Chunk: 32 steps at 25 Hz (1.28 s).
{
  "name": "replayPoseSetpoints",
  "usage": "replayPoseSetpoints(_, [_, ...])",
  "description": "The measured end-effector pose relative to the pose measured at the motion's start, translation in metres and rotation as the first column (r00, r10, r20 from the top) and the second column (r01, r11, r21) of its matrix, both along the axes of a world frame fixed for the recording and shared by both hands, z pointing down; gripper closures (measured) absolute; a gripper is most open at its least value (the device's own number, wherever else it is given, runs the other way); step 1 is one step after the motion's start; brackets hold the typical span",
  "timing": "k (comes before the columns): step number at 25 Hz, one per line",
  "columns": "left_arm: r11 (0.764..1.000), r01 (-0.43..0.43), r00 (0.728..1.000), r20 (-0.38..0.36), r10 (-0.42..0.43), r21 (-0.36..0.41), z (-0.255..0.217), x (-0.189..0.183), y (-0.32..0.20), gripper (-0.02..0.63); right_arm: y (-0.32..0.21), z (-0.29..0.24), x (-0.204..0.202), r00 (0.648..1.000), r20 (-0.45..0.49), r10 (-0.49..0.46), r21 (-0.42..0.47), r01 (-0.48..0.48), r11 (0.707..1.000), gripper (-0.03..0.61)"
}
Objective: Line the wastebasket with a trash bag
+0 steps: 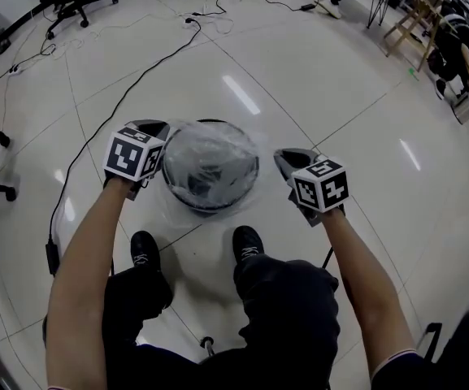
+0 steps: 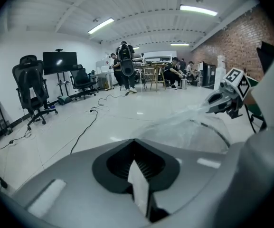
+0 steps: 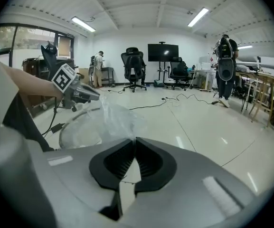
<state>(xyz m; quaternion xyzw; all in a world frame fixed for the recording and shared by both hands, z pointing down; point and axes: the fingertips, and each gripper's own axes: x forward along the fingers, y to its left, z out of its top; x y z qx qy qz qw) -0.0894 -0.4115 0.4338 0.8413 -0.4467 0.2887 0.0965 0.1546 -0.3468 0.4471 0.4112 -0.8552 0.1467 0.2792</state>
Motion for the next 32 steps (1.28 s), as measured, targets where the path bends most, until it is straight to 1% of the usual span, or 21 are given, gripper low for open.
replayPoseSetpoints(6, [0.999, 0.043, 0.999, -0.010, -0.043, 0.003, 0.006, -0.006, -0.021, 0.601, -0.034, 0.009, 0.004, 1.000, -0.005, 0.030, 0.001, -0.030, 1.000, 0.577])
replayPoseSetpoints(12, [0.997, 0.073, 0.997, -0.021, -0.073, -0.026, 0.029, -0.008, -0.045, 0.601, -0.064, 0.034, 0.001, 0.997, 0.050, 0.060, -0.042, -0.058, 0.997, 0.577])
replayPoseSetpoints(15, [0.995, 0.083, 0.996, -0.023, -0.085, -0.048, 0.045, -0.010, -0.054, 0.601, -0.075, 0.054, -0.003, 0.997, 0.059, 0.059, -0.074, -0.055, 0.996, 0.577])
replayPoseSetpoints(17, [0.994, 0.086, 0.996, -0.028, -0.088, -0.067, 0.056, -0.011, -0.058, 0.601, -0.080, 0.067, -0.004, 0.997, 0.059, 0.053, -0.101, -0.047, 0.994, 0.577])
replayPoseSetpoints(18, [0.993, 0.090, 0.995, -0.044, -0.093, -0.081, 0.061, -0.012, -0.060, 0.601, -0.082, 0.074, -0.005, 0.997, 0.062, 0.048, -0.116, -0.040, 0.992, 0.577])
replayPoseSetpoints(21, [0.984, 0.120, 0.980, -0.142, -0.139, -0.132, 0.069, -0.021, -0.064, 0.601, -0.085, 0.090, -0.011, 0.996, 0.082, 0.023, -0.158, -0.010, 0.987, 0.577])
replayPoseSetpoints(22, [0.981, 0.126, 0.976, -0.159, -0.149, -0.147, 0.071, -0.024, -0.063, 0.601, -0.085, 0.094, -0.013, 0.996, 0.087, 0.016, -0.168, -0.001, 0.986, 0.577])
replayPoseSetpoints(27, [0.971, 0.117, 0.979, -0.142, -0.149, -0.211, 0.094, -0.040, -0.050, 0.601, -0.087, 0.110, -0.023, 0.995, 0.101, 0.001, -0.199, 0.020, 0.980, 0.577])
replayPoseSetpoints(32, [0.959, 0.109, 0.979, -0.139, -0.149, -0.260, 0.120, -0.045, -0.023, 0.601, -0.085, 0.122, -0.026, 0.994, 0.113, 0.001, -0.209, 0.023, 0.978, 0.577])
